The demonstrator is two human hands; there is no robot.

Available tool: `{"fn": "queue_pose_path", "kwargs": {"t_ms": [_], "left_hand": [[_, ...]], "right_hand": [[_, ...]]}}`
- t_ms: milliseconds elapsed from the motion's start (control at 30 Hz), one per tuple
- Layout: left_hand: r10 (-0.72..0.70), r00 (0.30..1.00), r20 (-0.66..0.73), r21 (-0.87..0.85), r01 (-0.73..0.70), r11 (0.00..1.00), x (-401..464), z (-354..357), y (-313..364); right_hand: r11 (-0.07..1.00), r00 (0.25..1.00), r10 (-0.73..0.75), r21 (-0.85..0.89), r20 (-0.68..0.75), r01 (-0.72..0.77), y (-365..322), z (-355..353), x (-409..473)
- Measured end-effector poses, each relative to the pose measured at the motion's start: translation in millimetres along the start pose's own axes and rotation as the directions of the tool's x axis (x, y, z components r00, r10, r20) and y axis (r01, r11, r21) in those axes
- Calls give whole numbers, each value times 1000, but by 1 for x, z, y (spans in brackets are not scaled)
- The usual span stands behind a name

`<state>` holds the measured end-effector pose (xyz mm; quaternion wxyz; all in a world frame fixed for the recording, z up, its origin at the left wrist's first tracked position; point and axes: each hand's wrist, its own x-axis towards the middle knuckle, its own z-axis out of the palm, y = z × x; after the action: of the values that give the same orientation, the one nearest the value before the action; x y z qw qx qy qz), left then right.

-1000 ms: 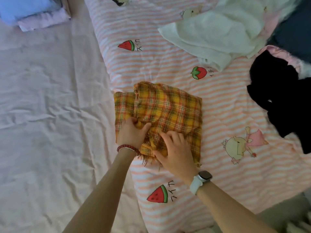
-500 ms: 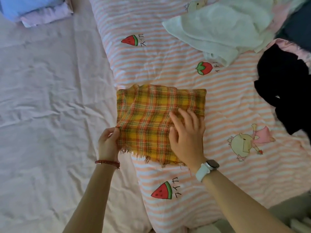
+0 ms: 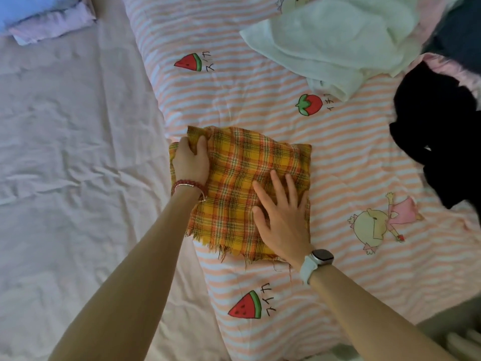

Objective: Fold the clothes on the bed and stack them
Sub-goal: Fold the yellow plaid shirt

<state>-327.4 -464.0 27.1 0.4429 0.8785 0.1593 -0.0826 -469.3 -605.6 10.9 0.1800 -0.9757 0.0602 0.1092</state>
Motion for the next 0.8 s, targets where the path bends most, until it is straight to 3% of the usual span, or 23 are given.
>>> {"fn": "queue_pose_path", "kwargs": {"t_ms": [67,133,200,300,433,500,633,700,800], "left_hand": [[61,996,-71,-61,-65,996,-6,-6,-8],[37,994,-106,-63,-44,997,-6,-11,-17],[-114,994,1,-84,113,990,0,-10,-25],[-310,905,293,-178,370,912,0,-7,-23],[-297,887,353,-267,400,877,-6,-4,-18],[-306,871,384,-207,404,891,-7,-1,-15],[-280,866,414,-74,339,938,-10,1,-11],[-163,914,370,0,176,984,-15,-1,-10],[86,980,177,51,-97,994,-31,-1,-6]], "right_hand": [[999,997,51,21,-64,-50,2,-3,-1],[996,996,82,20,-35,-81,5,0,-1],[996,996,90,3,16,-90,10,6,-1],[994,993,107,11,51,-108,15,11,0],[993,994,106,56,39,-109,18,12,1],[992,995,98,74,19,-100,19,12,0],[992,996,91,92,-14,-89,20,12,0],[990,995,84,118,-50,-77,20,11,0],[984,989,88,166,-121,-67,17,7,-2]]}}
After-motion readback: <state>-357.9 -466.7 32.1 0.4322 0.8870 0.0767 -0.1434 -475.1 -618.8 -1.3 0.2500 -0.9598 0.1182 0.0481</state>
